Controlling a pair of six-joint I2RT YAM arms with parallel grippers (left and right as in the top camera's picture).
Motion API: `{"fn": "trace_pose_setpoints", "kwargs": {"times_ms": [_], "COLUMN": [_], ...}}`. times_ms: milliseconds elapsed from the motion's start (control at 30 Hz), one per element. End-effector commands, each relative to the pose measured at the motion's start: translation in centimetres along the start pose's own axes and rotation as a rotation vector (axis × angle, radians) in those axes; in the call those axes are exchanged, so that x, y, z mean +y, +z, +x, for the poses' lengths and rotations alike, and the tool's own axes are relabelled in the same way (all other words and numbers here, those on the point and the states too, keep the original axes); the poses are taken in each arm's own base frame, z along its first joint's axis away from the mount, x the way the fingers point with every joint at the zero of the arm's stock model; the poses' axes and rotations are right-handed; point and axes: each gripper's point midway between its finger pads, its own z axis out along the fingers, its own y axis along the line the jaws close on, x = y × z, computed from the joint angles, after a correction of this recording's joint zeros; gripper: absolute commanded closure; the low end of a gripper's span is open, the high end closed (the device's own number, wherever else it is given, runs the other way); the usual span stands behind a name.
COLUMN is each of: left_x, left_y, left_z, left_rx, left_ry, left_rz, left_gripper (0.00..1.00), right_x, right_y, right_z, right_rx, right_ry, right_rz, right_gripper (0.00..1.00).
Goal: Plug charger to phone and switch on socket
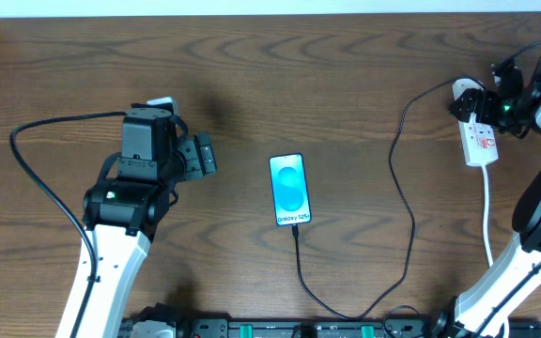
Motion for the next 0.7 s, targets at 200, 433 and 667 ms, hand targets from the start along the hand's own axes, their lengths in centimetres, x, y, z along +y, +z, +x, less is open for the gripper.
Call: {"fn": "trace_pose_setpoints", "kwargs": {"times_ms": [200, 433, 667], "left_x": [0.4, 0.4, 0.4], "left_y": [0.1, 0.1, 0.1], "left_z": [0.2, 0.2, 0.2], "left_rx": [0.004, 0.004, 0.004], "left_ry": [0.011, 0.011, 0.011], "left_rz": [-0.016, -0.016, -0.016], "left_gripper": [0.07, 0.07, 0.07], "right_x": [1.2, 1.8, 1.8], "right_y": [0.7, 0.8, 0.8], "right_z": [0.8, 0.9, 1.0], "right_rx": [0.026, 0.028, 0.034], "right_ry": [0.036, 0.039, 0.044], "right_rz": [-0.070, -0.090, -0.091], "right_gripper": [0.01, 0.01, 0.01]}}
